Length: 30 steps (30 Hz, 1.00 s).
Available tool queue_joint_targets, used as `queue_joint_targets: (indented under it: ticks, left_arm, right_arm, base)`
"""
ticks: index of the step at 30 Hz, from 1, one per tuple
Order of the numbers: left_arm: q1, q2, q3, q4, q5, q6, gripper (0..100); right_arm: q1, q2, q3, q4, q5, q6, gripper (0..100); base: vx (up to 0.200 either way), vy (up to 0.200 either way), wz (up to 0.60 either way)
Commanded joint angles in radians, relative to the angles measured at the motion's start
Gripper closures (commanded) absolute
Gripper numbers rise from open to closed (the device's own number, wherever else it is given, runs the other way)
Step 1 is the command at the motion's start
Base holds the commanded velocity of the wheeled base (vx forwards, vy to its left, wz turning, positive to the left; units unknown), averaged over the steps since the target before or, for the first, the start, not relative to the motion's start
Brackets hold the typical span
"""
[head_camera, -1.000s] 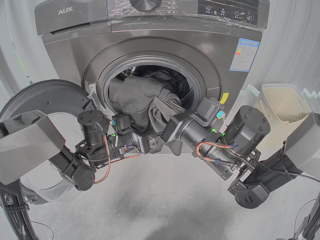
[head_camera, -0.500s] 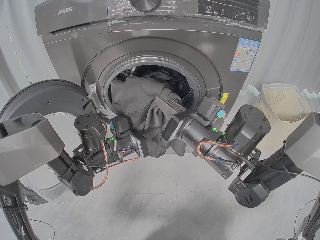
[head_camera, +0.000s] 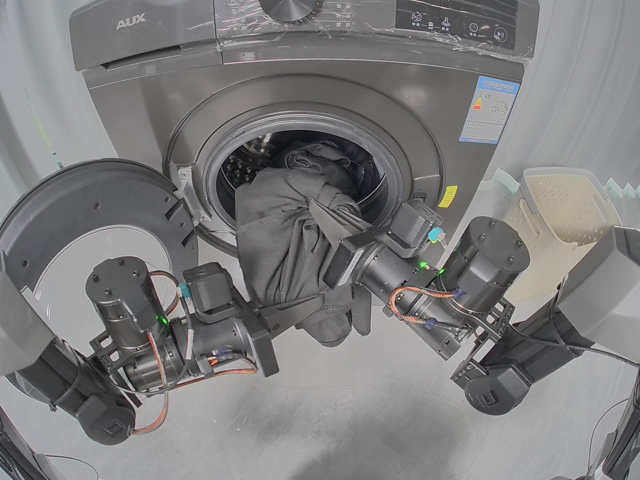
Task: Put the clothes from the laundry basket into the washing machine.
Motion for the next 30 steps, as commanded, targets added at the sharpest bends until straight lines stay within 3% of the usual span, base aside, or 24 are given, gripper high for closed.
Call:
queue_joint_targets:
  ticks: [1,8,11,17,22,27,30]
  left_arm:
    - [-0.012,-0.055,0.022,-0.030,0.001,-0.002,100]
    - [0.083,0.044,-0.084,-0.040,0.058,-0.006,100]
    - [0.103,0.087,-0.129,-0.048,0.109,-0.009,100]
    - [0.120,0.166,-0.208,-0.086,0.198,-0.012,100]
    - [0.114,0.201,-0.270,-0.113,0.276,-0.012,100]
    - [0.106,0.202,-0.284,-0.132,0.288,-0.011,100]
    - [0.101,0.199,-0.285,-0.139,0.288,-0.011,100]
  right_arm:
    - [0.000,0.009,0.005,-0.004,0.000,0.005,0]
    - [-0.009,-0.004,0.057,-0.018,-0.002,0.017,0]
    - [-0.030,-0.004,0.055,-0.015,-0.013,0.017,0]
    - [-0.095,-0.011,0.086,-0.010,-0.020,0.015,0]
    - [-0.095,-0.024,0.192,-0.016,-0.009,0.009,0]
    - [-0.078,-0.007,0.268,-0.016,0.010,0.000,0]
    - [-0.062,0.033,0.258,-0.016,0.014,-0.003,0]
  base:
    - [0.000,0.000,0.00]
    - [0.000,0.000,0.00]
    - [0.000,0.000,0.00]
    - [0.000,0.000,0.00]
    - [0.000,0.000,0.00]
    - [0.000,0.000,0.00]
    - [0.000,0.000,0.00]
